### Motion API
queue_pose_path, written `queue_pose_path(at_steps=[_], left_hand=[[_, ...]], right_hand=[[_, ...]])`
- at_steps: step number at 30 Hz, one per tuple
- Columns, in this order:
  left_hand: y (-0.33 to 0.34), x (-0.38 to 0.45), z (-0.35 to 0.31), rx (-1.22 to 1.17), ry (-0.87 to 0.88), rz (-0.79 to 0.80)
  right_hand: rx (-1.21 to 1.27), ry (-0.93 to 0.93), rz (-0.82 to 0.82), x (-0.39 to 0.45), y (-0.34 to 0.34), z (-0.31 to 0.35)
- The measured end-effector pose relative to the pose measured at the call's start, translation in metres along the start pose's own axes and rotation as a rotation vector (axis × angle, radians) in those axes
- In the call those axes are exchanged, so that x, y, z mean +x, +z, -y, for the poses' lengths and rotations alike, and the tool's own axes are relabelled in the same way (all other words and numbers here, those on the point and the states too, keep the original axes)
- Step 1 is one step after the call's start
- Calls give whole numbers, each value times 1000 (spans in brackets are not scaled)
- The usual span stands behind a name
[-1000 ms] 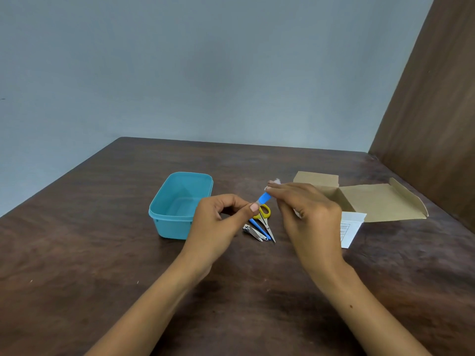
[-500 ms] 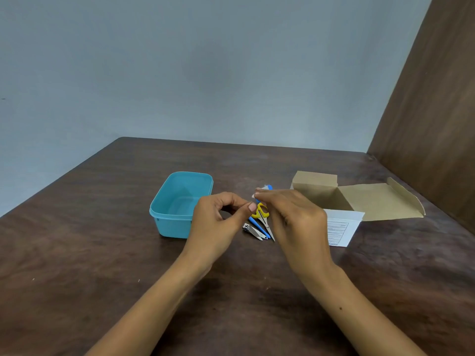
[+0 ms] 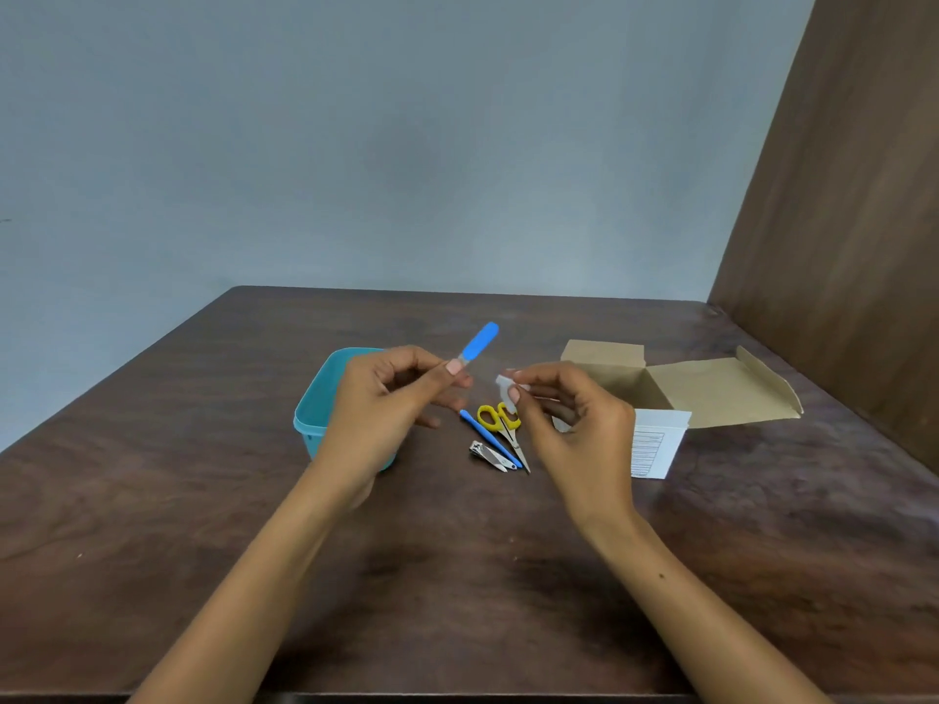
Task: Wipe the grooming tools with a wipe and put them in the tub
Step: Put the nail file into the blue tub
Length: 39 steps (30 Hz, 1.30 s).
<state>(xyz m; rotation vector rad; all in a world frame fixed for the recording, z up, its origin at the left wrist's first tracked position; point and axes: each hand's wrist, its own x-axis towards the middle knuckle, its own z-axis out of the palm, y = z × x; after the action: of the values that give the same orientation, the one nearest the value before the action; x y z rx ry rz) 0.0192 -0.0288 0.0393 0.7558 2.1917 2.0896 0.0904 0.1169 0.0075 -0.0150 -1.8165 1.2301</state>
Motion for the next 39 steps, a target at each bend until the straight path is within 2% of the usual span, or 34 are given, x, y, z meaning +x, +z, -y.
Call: queue_pose_path(at_steps=[4, 9, 12, 16, 24, 30, 34, 37, 39], left_hand=[[-27, 7, -11, 101, 15, -90], [-55, 18, -2, 518, 67, -218], [-59, 21, 7, 739, 89, -224], [-55, 21, 14, 900, 66, -191], [-41, 26, 22, 1186, 158, -215], [-37, 26, 26, 1214, 160, -223], [-24, 22, 18, 1107, 324, -261], [-1, 17, 11, 910, 481, -165], [13, 14, 13, 847, 516, -57]], right_hand=[[-48, -31, 44, 3, 6, -4], [-91, -74, 91, 2, 10, -9], [-97, -62, 112, 1, 12, -11], [-114, -49, 138, 0, 13, -11], [-175, -104, 165, 1, 13, -14], [-182, -100, 154, 2, 13, -15], [-211, -93, 106, 5, 8, -16], [-210, -71, 12, 10, 1, -15], [-232, -76, -19, 13, -4, -15]])
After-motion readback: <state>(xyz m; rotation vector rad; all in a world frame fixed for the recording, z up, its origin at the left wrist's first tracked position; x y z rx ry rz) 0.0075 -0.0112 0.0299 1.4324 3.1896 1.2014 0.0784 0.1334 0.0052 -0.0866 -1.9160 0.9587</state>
